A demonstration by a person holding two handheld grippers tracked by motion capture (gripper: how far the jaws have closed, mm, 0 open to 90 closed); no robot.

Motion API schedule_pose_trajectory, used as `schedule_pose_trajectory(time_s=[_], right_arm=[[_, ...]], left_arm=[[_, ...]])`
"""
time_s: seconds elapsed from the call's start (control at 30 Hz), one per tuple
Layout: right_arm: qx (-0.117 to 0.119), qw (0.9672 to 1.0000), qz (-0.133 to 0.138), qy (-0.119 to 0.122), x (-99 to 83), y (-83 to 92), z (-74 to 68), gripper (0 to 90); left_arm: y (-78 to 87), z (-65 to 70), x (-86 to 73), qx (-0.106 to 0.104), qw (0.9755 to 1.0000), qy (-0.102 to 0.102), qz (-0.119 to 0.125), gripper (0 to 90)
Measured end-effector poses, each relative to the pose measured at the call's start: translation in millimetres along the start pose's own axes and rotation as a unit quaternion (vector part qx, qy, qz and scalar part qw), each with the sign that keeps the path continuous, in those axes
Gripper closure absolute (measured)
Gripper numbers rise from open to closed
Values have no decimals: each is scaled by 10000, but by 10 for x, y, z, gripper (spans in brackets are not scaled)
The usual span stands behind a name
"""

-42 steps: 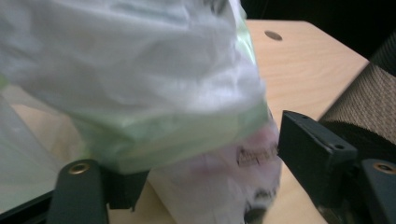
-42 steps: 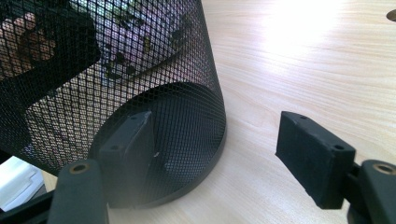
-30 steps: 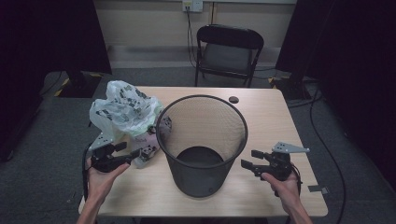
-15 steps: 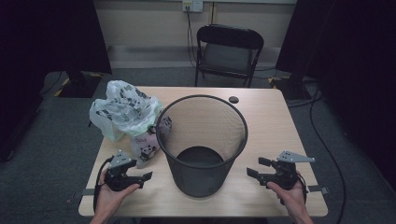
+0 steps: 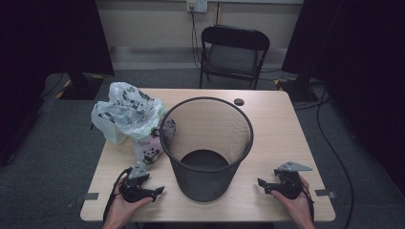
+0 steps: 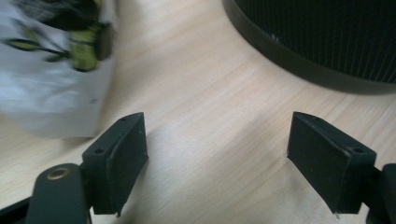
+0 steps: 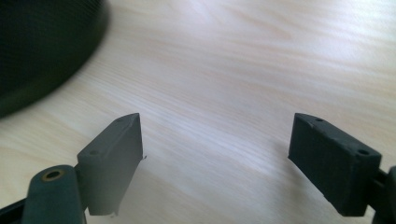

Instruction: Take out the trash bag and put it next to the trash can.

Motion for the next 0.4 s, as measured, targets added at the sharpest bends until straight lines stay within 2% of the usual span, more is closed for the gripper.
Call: schedule_pose_trajectory(time_s=[0.03, 0.07, 0.13, 0.17, 0.2, 0.3, 0.33, 0.4], right_arm=[[0, 10000, 0, 0, 0, 0, 0, 166], [-195, 9997, -103, 70, -3, -45, -17, 162], [-377, 9991, -101, 133, 5, -71, -34, 148], [-401, 9991, -89, 90, 9, -80, -40, 140], [-415, 9991, -41, 105, 13, -94, -38, 130], [-427, 9991, 22, 81, 17, -114, -40, 107], [-430, 9990, 50, 88, 21, -131, -40, 92], [-442, 9990, 46, 86, 23, -133, -40, 90]], left_arm=[[0, 0, 0, 0, 10000, 0, 0, 176], [-20, 12, 12, 109, 9999, 23, 9, 175], [-42, 21, 21, 210, 9998, -25, 7, 164], [-42, 21, 21, 210, 9998, -25, 7, 155], [-69, 32, 38, 342, 9994, -73, -9, 146], [-100, 33, 50, 341, 9994, -58, 44, 102], [-121, 15, 54, 381, 9992, -129, 86, 83], [-124, 14, 57, 388, 9991, -133, 72, 70]])
Point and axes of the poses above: each handheld gripper's, and its own axes: y roughly backward along the jaws, x roughly out of its top, z roughly to its right, the point moved 3 cm from there along -y, roughly forward along the jaws, and after that the axes turned 8 degrees about -z, right-handed, at the moved point
